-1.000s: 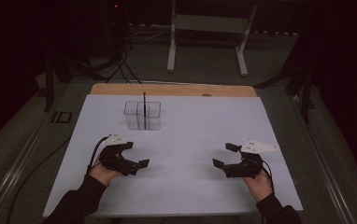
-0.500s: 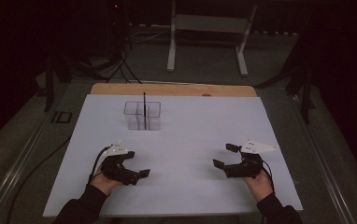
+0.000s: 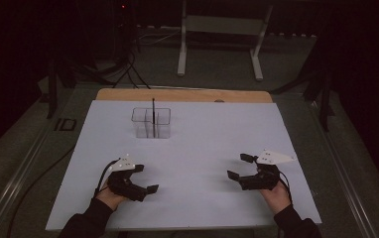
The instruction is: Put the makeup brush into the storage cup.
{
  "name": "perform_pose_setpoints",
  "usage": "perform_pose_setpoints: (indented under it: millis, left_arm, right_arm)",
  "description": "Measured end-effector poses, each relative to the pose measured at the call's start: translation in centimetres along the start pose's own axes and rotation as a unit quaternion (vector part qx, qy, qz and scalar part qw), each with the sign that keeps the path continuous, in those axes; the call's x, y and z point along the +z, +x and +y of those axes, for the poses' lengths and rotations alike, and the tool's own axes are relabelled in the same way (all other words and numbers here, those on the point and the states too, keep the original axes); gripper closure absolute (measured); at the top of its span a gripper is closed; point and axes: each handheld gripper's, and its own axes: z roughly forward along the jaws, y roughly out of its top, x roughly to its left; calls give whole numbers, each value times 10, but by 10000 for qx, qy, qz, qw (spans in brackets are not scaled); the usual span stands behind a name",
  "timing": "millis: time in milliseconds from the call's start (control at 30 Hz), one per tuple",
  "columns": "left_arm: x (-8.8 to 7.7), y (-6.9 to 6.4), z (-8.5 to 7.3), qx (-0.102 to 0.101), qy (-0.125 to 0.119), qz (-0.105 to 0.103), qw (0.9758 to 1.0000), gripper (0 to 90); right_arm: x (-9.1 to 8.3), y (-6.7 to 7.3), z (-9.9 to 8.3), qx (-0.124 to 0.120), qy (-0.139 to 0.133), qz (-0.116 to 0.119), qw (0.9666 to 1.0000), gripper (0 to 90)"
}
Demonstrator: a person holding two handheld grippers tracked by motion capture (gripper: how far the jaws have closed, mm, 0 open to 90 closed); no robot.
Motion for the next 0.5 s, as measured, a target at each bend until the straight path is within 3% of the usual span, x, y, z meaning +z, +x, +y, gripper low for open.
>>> perform_pose_setpoints:
  millis: [500]
  left_arm:
    - [1,5,-5,116,-58,-137,9998,7]
  right_arm:
    - [2,-3,-7,-62,82,67,9999,141]
